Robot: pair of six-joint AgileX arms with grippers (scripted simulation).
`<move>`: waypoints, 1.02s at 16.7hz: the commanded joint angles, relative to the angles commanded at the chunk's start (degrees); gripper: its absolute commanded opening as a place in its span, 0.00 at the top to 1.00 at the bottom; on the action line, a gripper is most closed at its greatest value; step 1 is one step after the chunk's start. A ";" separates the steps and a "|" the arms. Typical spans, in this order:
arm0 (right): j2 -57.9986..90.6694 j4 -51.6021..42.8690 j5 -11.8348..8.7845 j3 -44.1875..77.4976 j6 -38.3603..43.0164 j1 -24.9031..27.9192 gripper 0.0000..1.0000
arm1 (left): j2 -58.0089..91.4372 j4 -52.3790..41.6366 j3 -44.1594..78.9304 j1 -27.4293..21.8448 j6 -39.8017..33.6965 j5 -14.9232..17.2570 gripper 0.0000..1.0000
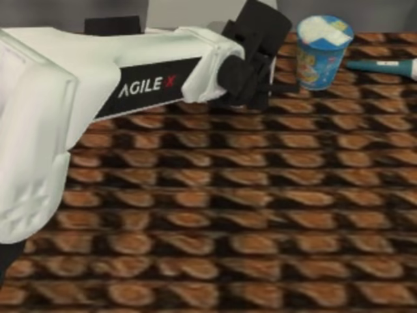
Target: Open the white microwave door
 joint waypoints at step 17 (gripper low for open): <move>0.00 0.00 0.00 0.00 0.00 0.00 0.00 | -1.68 1.83 -2.51 0.10 1.67 1.44 1.00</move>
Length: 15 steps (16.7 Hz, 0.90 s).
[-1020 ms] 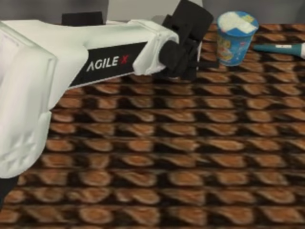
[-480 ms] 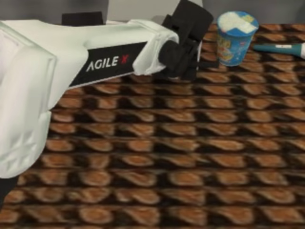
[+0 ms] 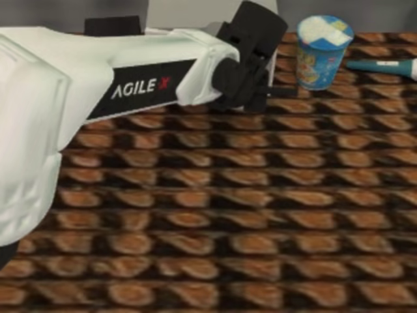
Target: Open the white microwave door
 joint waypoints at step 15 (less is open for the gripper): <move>0.00 0.00 0.00 0.00 0.00 0.00 0.00 | -0.67 0.70 -1.53 0.28 1.08 0.53 1.00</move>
